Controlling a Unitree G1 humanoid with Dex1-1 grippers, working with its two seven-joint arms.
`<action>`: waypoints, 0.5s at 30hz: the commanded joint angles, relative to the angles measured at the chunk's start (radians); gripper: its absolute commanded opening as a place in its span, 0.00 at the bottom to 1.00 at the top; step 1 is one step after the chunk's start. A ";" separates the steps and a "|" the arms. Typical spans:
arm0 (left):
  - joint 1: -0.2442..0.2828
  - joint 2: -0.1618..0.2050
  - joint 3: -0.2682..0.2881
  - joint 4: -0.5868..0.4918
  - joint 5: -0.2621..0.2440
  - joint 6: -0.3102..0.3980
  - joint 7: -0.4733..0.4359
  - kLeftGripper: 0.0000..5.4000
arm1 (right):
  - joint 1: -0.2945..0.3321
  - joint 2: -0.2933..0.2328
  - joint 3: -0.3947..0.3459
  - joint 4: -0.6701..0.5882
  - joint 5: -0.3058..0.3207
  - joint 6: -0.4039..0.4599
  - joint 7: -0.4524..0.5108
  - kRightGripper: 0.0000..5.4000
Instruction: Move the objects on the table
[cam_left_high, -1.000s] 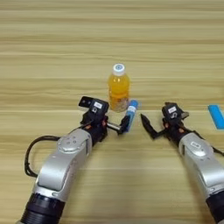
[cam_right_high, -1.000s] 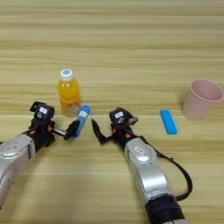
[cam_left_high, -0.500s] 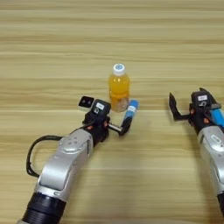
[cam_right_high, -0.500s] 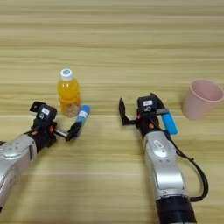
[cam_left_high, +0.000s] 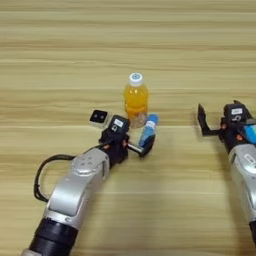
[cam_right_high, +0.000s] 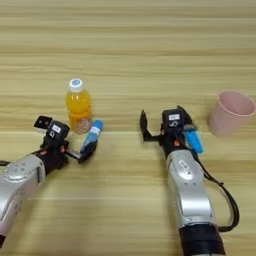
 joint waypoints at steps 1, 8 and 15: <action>-0.024 -0.001 -0.012 0.055 0.025 -0.031 -0.016 1.00 | -0.017 0.000 -0.015 -0.013 -0.001 -0.019 -0.018 1.00; -0.040 -0.005 -0.013 0.123 0.049 -0.067 -0.018 1.00 | -0.021 0.003 -0.016 0.004 0.003 -0.015 -0.017 1.00; -0.056 -0.005 -0.015 0.203 0.090 -0.120 -0.009 1.00 | -0.022 0.006 -0.019 0.003 0.004 -0.015 -0.020 1.00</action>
